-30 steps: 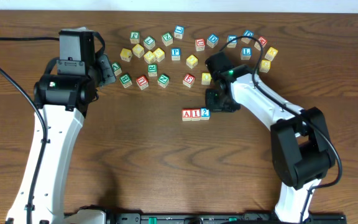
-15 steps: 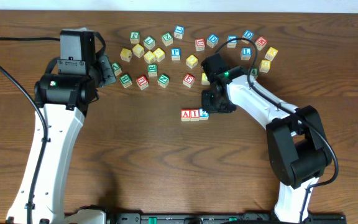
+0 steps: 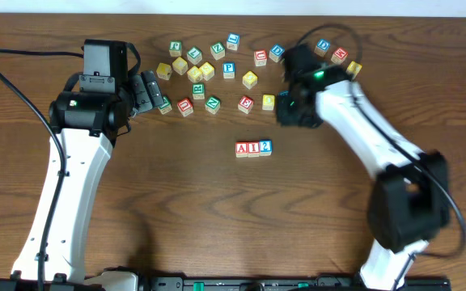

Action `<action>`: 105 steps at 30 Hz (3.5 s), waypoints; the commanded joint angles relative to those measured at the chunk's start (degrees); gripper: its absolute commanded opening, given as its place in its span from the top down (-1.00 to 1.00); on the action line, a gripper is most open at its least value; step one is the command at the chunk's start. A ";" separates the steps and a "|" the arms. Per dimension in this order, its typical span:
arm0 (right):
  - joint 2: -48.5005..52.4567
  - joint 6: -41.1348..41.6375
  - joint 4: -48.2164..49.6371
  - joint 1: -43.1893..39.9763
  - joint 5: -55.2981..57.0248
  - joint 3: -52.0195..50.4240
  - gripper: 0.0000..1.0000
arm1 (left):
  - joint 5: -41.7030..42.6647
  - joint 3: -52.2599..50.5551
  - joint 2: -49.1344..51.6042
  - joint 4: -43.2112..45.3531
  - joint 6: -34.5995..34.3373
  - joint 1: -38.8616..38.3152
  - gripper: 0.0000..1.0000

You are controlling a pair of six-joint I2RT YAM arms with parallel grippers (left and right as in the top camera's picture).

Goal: Spell out AI2

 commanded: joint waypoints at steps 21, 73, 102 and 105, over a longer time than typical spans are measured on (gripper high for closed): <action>-32.44 -9.86 -9.35 -5.62 7.26 7.13 -0.99 | -0.74 0.46 0.15 -0.24 0.13 0.20 -0.95; -109.55 -18.82 51.08 -17.09 0.24 -90.79 -0.98 | -0.74 0.46 0.15 -0.24 0.13 0.20 -0.96; -109.48 -18.82 50.97 -17.11 0.24 -90.79 -0.99 | -0.74 0.46 0.15 -0.24 0.13 0.20 -0.96; -109.48 -18.82 50.97 -17.11 0.24 -90.79 -0.98 | -0.74 0.46 0.15 -0.24 0.13 0.20 -0.96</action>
